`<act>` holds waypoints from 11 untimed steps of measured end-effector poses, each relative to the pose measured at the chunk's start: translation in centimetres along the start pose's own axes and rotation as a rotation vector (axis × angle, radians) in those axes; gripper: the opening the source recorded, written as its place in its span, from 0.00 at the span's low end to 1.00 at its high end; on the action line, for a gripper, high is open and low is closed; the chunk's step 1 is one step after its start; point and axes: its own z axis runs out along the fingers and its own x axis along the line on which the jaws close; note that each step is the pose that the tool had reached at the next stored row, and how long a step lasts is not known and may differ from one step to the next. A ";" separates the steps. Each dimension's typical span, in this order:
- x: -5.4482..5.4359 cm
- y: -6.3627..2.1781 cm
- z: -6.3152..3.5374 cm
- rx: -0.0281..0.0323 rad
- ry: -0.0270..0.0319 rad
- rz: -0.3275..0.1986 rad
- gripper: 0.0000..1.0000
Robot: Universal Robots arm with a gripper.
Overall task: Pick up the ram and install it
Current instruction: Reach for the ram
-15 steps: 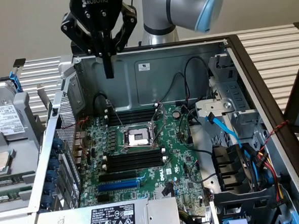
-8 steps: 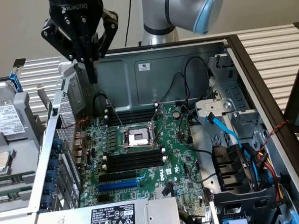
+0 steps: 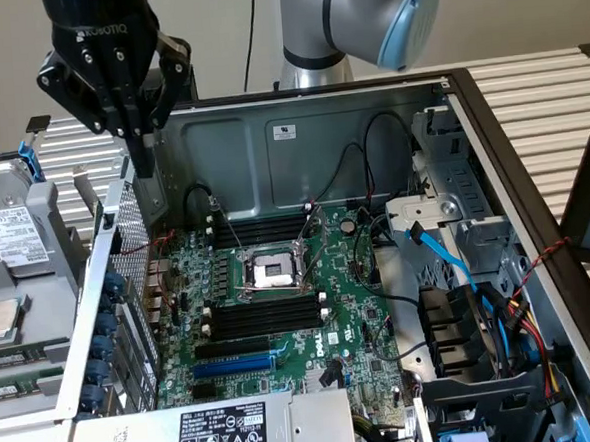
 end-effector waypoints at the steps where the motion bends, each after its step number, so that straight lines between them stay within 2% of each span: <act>1: 0.4 -0.06 0.07 0.0001 0.0016 0.000 0.10; 6: 2.7 -0.35 0.46 0.0005 0.0070 0.000 0.10; 11: 4.9 -0.60 0.94 0.0016 0.0202 0.001 0.10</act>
